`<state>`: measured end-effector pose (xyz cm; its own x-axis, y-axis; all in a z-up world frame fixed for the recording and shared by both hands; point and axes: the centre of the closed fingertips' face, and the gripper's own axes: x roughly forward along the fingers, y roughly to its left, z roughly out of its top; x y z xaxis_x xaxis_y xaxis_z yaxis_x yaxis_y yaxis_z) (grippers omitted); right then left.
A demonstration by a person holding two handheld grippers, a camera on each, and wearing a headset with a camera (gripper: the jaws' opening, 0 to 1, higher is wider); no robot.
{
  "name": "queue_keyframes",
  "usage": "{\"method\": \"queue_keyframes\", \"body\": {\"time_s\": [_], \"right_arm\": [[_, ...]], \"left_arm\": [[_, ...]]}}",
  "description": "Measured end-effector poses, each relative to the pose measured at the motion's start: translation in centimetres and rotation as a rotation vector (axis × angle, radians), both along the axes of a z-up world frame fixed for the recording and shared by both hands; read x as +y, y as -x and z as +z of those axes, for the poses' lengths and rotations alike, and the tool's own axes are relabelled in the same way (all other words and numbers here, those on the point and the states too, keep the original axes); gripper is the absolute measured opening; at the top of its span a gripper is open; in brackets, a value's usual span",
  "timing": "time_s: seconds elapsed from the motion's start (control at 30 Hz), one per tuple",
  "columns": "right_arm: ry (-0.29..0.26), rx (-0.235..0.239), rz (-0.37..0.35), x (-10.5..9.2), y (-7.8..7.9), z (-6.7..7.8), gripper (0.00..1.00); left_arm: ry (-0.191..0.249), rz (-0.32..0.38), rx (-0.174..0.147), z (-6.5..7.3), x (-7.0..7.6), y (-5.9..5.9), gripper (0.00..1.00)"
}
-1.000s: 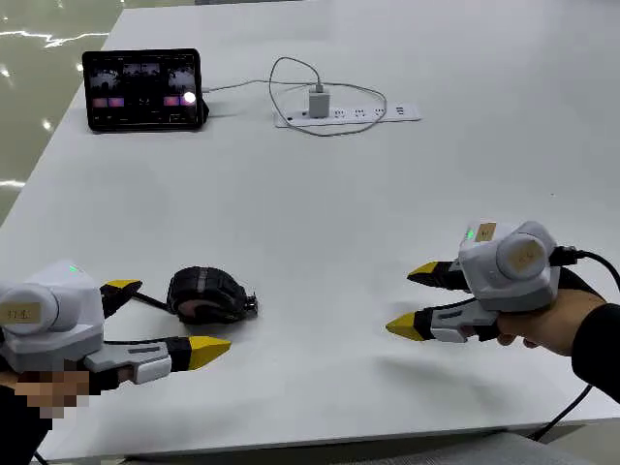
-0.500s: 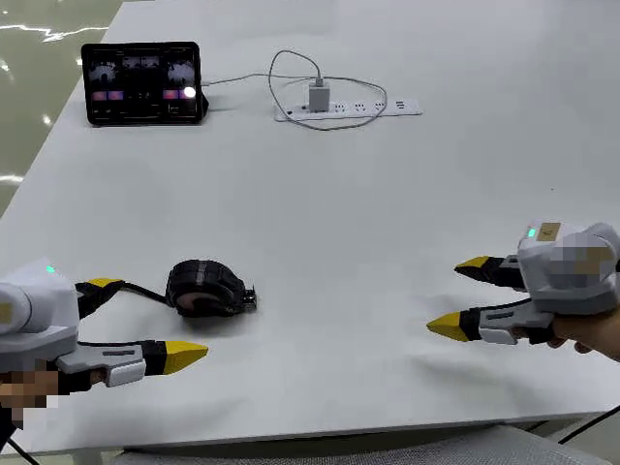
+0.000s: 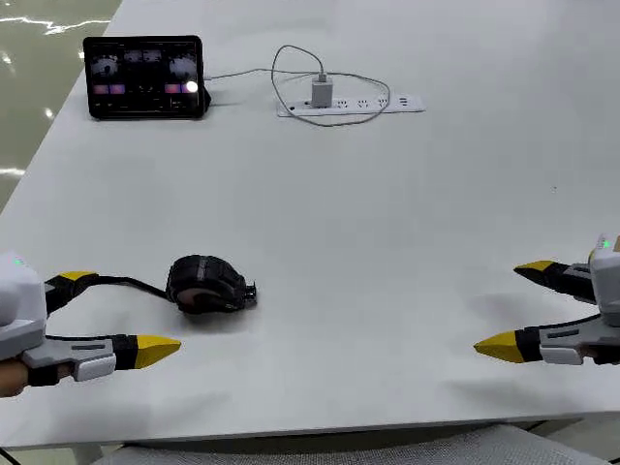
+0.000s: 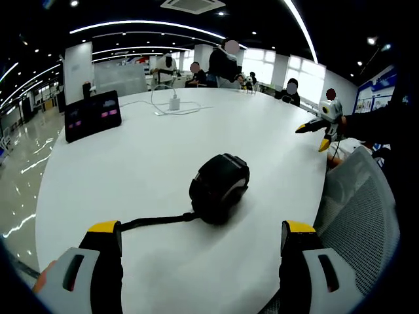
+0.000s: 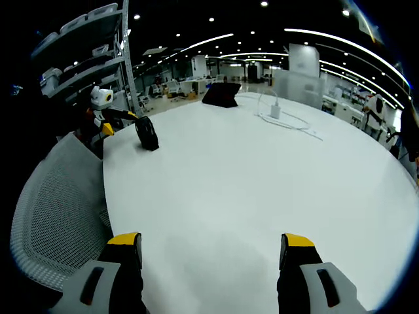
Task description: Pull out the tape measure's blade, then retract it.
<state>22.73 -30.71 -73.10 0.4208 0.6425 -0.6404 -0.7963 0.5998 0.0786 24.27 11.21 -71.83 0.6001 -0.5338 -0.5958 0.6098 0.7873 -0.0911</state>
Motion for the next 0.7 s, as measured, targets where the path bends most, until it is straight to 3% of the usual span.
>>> {"method": "queue_keyframes", "body": {"time_s": [0.1,0.17,0.37,0.7], "right_arm": [[0.012,-0.004,-0.003,-0.8,0.4,-0.2,0.91],[0.01,0.0,0.0,-1.2,0.8,-0.5,0.99],[0.007,0.012,-0.048,-2.9,1.3,-0.6,0.99],[0.022,-0.001,-0.027,-2.6,1.9,-0.4,0.99]], "left_arm": [[-0.018,-0.006,0.003,-0.2,0.5,0.2,0.99],[-0.021,-0.005,0.006,-0.2,0.8,0.3,0.99],[-0.026,-0.007,0.011,-0.2,1.0,0.4,0.99],[-0.024,-0.025,0.015,0.0,0.8,0.6,0.96]]}}
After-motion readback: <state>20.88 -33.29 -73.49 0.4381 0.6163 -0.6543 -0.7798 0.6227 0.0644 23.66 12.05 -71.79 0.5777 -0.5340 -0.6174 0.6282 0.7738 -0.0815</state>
